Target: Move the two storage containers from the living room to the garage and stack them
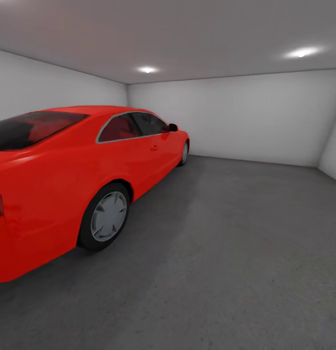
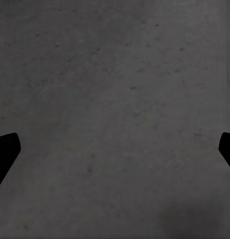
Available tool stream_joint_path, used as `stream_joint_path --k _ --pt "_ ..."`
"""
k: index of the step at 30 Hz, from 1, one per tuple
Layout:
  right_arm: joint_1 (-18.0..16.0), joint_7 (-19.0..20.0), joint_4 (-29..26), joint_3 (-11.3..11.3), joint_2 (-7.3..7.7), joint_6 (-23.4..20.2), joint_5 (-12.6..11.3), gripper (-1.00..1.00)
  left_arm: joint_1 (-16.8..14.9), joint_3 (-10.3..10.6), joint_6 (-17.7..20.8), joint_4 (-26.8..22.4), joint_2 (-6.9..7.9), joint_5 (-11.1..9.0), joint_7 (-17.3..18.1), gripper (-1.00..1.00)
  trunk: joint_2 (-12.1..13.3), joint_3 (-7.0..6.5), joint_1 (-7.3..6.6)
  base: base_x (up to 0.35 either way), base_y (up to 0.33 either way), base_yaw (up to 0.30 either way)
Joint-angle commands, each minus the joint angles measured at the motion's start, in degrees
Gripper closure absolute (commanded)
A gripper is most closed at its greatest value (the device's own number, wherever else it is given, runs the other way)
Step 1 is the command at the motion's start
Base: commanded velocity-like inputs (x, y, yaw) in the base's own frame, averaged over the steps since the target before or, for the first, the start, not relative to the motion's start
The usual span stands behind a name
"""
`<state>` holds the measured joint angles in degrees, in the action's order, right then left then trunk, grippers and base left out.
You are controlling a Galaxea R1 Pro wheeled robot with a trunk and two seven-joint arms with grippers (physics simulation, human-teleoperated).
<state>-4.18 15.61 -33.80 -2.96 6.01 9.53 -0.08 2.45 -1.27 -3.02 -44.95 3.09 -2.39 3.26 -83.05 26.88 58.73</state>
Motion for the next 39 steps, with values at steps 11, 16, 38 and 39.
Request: stream_joint_path --k 11,16,38,39 --pt "-0.04 0.48 0.05 -0.29 -0.03 0.14 0.02 -1.0 0.02 -0.13 -0.06 -0.05 -0.01 -0.25 0.34 -1.0 -0.03 0.05 0.0 0.0 0.0 -0.145" --pt "-0.04 0.48 0.05 -0.27 -0.03 0.14 0.05 -1.0 0.02 -0.12 -0.06 -0.05 -0.01 -0.25 0.34 -1.0 -0.03 0.05 0.0 0.0 0.0 -0.162" --pt "-0.04 0.53 0.05 -0.27 -0.03 0.14 0.11 -1.0 0.02 -0.05 0.02 -0.05 -0.01 -0.25 0.41 -1.0 -0.03 0.05 0.0 0.0 0.0 -0.17" --pt "-0.04 0.52 0.05 -0.26 -0.03 0.14 0.12 -1.0 0.02 -0.05 0.03 -0.05 -0.01 -0.25 0.41 -1.0 -0.03 0.05 0.0 0.0 0.0 -0.14"
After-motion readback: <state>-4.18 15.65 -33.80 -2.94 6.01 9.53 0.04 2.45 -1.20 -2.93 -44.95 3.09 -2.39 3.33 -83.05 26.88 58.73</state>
